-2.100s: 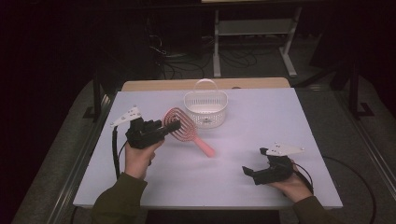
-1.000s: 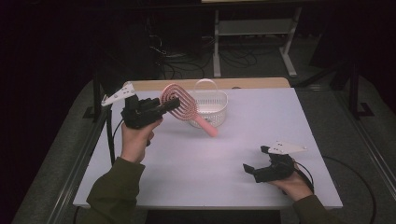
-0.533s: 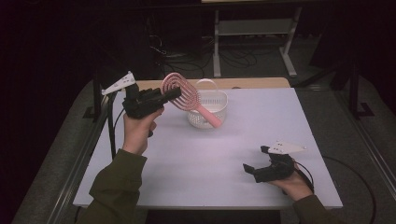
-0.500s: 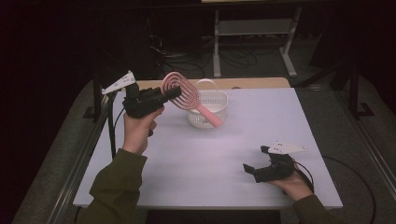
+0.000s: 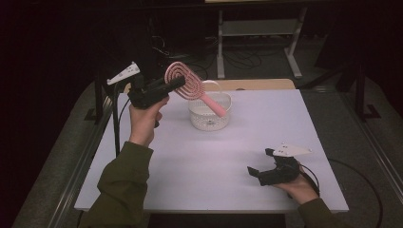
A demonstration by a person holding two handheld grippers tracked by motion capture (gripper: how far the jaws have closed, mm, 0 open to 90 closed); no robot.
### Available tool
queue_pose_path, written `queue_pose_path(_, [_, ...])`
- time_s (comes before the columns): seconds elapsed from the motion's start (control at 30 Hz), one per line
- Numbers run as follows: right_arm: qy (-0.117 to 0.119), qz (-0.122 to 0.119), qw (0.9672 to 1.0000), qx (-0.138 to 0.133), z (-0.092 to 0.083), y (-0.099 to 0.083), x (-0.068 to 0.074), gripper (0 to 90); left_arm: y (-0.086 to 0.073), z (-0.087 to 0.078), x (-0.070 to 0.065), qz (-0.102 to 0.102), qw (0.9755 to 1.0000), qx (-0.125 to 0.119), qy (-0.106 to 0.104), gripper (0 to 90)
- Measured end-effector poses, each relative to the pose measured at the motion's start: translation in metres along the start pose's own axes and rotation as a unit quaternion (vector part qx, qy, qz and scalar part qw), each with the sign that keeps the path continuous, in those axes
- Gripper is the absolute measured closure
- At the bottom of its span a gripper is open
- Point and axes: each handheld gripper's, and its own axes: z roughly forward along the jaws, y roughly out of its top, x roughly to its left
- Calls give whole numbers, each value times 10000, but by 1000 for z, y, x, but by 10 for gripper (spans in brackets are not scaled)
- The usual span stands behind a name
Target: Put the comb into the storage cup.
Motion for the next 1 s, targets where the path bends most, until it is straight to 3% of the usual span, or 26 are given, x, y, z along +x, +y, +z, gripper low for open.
queue_pose_path(0.6, [11, -8, 10000, -20, 0, 0, 1, 0, -2, 21, 19, -158, 9994, -169, 239, 646])
queue_pose_path(1.0, [22, -11, 10000, -10, -1, 0, 1, 0, -16, 42, 33, -224, 9989, 14, 416, 646])
